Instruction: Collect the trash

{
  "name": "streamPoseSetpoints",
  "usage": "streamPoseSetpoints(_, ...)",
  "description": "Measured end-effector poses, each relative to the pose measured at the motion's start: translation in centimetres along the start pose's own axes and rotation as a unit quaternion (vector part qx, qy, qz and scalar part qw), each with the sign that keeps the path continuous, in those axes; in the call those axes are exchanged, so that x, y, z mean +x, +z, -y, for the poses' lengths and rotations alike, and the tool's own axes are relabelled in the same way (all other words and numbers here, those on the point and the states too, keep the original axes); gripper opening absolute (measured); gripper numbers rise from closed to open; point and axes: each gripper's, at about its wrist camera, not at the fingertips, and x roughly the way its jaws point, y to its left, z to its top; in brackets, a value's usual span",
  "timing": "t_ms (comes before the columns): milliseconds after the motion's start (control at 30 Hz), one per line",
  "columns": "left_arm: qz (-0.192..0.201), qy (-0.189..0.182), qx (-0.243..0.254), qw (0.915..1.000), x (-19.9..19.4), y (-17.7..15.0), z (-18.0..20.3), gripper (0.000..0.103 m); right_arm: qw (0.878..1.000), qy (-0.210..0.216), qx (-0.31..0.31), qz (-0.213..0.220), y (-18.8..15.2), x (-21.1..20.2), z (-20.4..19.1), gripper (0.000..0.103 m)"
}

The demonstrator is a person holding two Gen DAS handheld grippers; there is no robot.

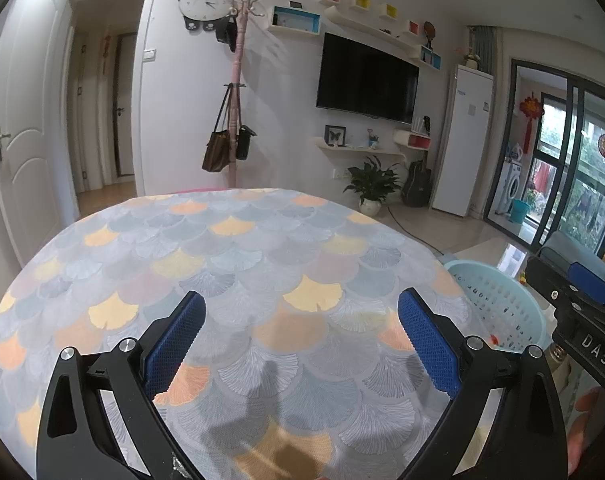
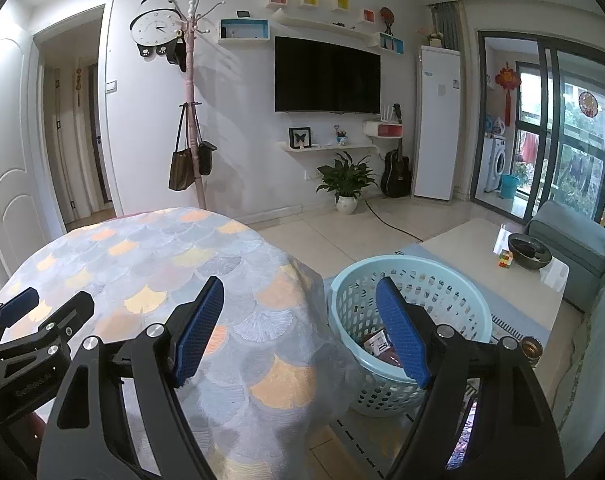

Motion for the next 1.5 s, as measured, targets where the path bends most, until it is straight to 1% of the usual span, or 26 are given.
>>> streamPoseSetpoints(133,-0.003,0.013,-0.009,0.9999,0.1,0.0,-0.1,0.094,1.0,0.001,0.0,-0.001,0.0,0.1,-0.1,0.074)
streamPoseSetpoints(300,-0.014,0.012,-0.004,0.9998,0.4,0.1,0.1,0.094,1.0,0.004,0.0,-0.003,-0.1,0.1,-0.2,0.074)
streamPoseSetpoints(467,-0.01,0.019,-0.001,0.9998,0.1,0.0,0.3,0.094,1.0,0.004,-0.002,-0.004,-0.2,0.1,-0.3,0.074)
streamPoseSetpoints(1000,-0.009,0.022,0.004,0.9997,-0.1,0.2,0.8,0.094,1.0,0.003,-0.007,-0.006,-0.4,-0.1,-0.3,0.074)
streamPoseSetpoints(1167,-0.008,0.032,0.0,0.9995,-0.7,0.5,0.7,0.094,1.0,0.0,-0.007,-0.006,-0.3,-0.3,-0.3,0.074)
streamPoseSetpoints(1300,-0.001,0.042,0.012,0.999,-1.7,0.8,0.7,0.094,1.0,0.003,-0.008,-0.002,-0.4,-0.8,-0.5,0.074)
streamPoseSetpoints(1367,-0.003,0.037,0.009,0.9993,-2.2,1.0,0.5,0.094,1.0,0.003,-0.011,0.001,-0.4,-1.1,-0.7,0.074)
streamPoseSetpoints(1433,-0.014,0.024,-0.001,0.9996,-2.4,1.2,0.0,0.094,1.0,0.004,-0.013,0.003,-0.3,-1.4,-1.0,0.074)
streamPoseSetpoints(1500,-0.012,0.024,-0.006,0.9996,-2.7,1.2,-0.4,0.094,1.0,0.005,-0.016,0.005,-0.1,-1.7,-1.2,0.074)
